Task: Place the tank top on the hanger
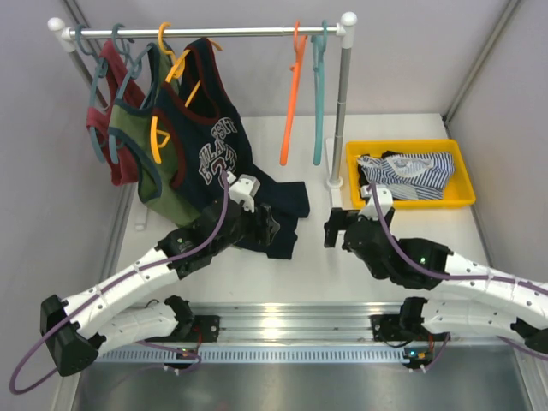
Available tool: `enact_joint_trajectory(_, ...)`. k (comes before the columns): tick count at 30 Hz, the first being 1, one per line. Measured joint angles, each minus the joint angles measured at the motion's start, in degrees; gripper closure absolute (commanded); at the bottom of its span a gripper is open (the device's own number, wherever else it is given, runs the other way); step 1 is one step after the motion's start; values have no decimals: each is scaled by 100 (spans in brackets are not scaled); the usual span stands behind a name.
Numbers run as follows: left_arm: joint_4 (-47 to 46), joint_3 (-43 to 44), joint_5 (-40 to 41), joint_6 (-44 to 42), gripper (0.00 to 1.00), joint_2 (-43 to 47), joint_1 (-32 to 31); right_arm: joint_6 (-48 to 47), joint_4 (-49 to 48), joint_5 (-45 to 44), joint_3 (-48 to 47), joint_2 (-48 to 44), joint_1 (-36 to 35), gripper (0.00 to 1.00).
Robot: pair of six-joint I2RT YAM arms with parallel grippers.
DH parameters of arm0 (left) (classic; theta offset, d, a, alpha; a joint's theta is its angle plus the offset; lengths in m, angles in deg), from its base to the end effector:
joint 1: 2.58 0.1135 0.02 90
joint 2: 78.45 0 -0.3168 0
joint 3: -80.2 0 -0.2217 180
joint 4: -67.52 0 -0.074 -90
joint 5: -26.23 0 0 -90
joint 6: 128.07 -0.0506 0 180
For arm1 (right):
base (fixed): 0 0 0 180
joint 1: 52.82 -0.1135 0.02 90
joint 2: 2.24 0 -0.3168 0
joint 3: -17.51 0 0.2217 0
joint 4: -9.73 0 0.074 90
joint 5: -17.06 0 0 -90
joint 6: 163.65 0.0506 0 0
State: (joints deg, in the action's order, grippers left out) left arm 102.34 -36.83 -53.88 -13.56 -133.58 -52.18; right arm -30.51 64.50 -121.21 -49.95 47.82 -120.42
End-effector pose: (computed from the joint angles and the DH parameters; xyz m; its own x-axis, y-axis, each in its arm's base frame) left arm 0.1161 -0.1230 0.3475 -0.5376 0.0011 -0.8432 0.4704 0.8303 -0.2988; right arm 0.0783 0.0908 0.3573 -0.4350 0.1389 -0.8896 -0.1260 0.9689 0.2129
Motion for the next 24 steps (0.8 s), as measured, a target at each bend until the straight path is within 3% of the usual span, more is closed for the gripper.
enact_joint_trajectory(7,55,0,0,-2,26,26,0,-105,2,546,-26,538,496,0)
enact_joint_trajectory(12,107,33,0,-35,25,90,0,-369,-107,1521,-50,599,1974,0)
enact_joint_trajectory(17,114,42,-9,-70,25,164,0,-682,-319,2562,-389,1047,4044,0)
enact_joint_trajectory(24,157,55,-195,-136,25,177,0,-914,-673,3342,-1213,2225,5528,8)
